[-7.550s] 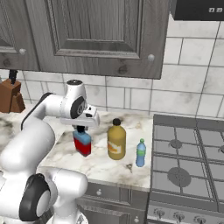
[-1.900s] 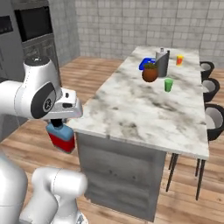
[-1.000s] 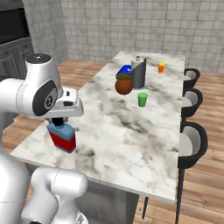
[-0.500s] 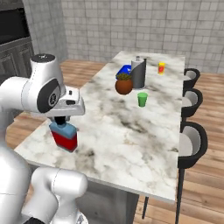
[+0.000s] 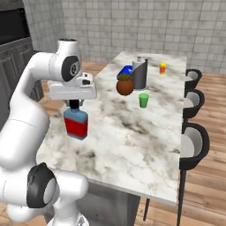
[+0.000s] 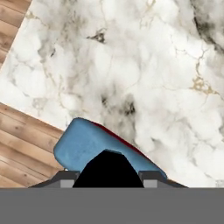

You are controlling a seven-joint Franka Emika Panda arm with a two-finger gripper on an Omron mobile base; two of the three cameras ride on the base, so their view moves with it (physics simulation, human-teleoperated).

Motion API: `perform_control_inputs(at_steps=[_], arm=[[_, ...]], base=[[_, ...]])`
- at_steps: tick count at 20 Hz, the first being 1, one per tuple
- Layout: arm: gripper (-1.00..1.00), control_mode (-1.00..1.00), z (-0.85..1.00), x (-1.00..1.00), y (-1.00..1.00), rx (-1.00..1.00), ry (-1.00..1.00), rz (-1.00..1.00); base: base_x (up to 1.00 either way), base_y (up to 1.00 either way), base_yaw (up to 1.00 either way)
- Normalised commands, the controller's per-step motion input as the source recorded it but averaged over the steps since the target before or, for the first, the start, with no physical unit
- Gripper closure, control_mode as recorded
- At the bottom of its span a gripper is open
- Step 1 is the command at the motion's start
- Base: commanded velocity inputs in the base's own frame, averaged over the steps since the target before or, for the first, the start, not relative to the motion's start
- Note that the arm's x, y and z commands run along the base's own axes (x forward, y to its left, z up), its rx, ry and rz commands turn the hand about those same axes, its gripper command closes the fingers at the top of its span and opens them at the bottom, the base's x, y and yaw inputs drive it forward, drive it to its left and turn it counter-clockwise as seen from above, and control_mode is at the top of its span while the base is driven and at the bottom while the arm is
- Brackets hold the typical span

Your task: Place the drinks on the dining counter in a tight cluster.

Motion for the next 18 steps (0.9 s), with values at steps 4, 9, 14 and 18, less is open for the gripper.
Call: perform_control_inputs(at_steps=[4, 9, 14, 18], arm=[[1.0, -1.0, -0.01, 0.64, -0.45, 0.0, -0.01, 0.0], [1.0, -1.0, -0.15, 0.57, -0.3, 0.0, -0.11, -0.04], [1.0, -1.0, -0.4, 0.61, -0.03, 0.0, -0.12, -0.04], [1.0, -1.0, -0.24, 0.38, 0.0, 0.0, -0.26, -0.01]], base=[[0.0, 0.0, 0.0], [0.0, 0.0, 0.0], [0.0, 0.0, 0.0], [0.0, 0.0, 0.0]])
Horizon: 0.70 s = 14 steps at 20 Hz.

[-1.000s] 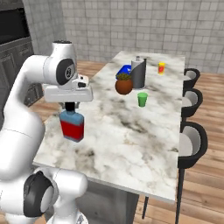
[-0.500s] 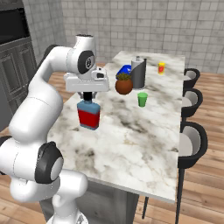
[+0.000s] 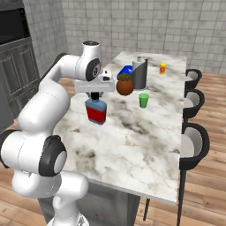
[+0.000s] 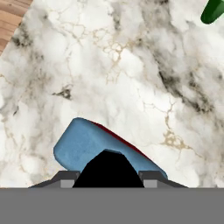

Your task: Place the drinks on the dining counter in a tight cluster.

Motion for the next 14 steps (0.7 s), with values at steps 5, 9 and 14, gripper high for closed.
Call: perform_control_inputs(at_steps=[5, 9, 14], arm=[[1.0, -1.0, -0.08, 0.1, 0.0, 0.0, -0.13, 0.0], [1.0, -1.0, -0.04, 0.0, 0.0, 0.0, 0.07, 0.0], [1.0, -1.0, 0.0, 0.02, 0.0, 0.0, 0.16, 0.0]], base=[[0.0, 0.0, 0.0], [0.0, 0.0, 0.0], [0.0, 0.0, 0.0]])
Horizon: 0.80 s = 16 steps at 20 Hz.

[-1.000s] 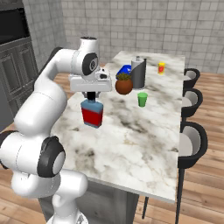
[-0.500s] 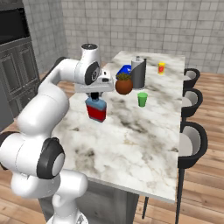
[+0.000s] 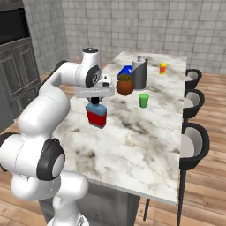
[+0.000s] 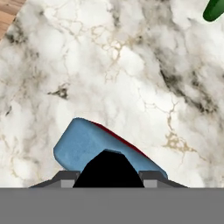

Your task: Place the drinks on the dining counter in a tight cluster.

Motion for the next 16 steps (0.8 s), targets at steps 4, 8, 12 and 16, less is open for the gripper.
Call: perform_control_inputs(at_steps=[4, 8, 12, 16], arm=[[1.0, -1.0, -0.2, 0.0, 0.0, 0.0, 0.15, 0.0], [1.0, -1.0, -0.31, 0.0, 0.0, 0.0, 0.06, 0.0], [1.0, -1.0, -0.36, 0.0, 0.0, 0.0, 0.0, 0.0], [1.0, -1.0, -0.58, 0.0, 0.05, 0.0, 0.01, 0.0]], base=[[0.0, 0.0, 0.0], [0.0, 0.0, 0.0], [0.0, 0.0, 0.0], [0.0, 0.0, 0.0]])
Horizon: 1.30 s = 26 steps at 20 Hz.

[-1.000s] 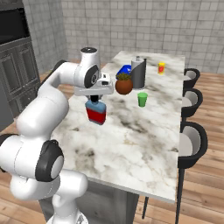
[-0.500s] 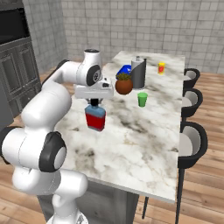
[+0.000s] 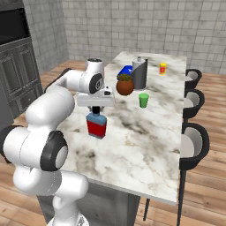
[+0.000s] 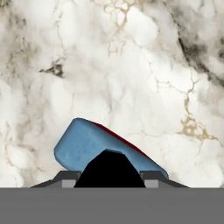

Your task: Place the drinks on the dining counter in a tight cluster.

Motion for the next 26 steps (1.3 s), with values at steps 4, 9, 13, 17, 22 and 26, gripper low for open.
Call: perform_control_inputs(at_steps=[4, 9, 13, 17, 22, 26], arm=[[1.0, -1.0, -0.45, 0.0, 0.01, 0.0, 0.03, 0.0], [1.0, -1.0, -0.45, 0.0, 0.0, 0.0, 0.02, 0.0], [1.0, -1.0, -0.29, 0.01, 0.0, 0.0, 0.0, 0.0], [1.0, -1.0, -0.36, 0.0, 0.0, 0.0, 0.0, 0.0], [1.0, -1.0, -0.28, 0.0, 0.0, 0.0, -0.02, 0.0], [1.0, -1.0, -0.2, 0.0, 0.0, 0.0, 0.0, 0.0]], base=[[0.0, 0.0, 0.0], [0.0, 0.0, 0.0], [0.0, 0.0, 0.0], [0.0, 0.0, 0.0], [0.0, 0.0, 0.0], [0.0, 0.0, 0.0]])
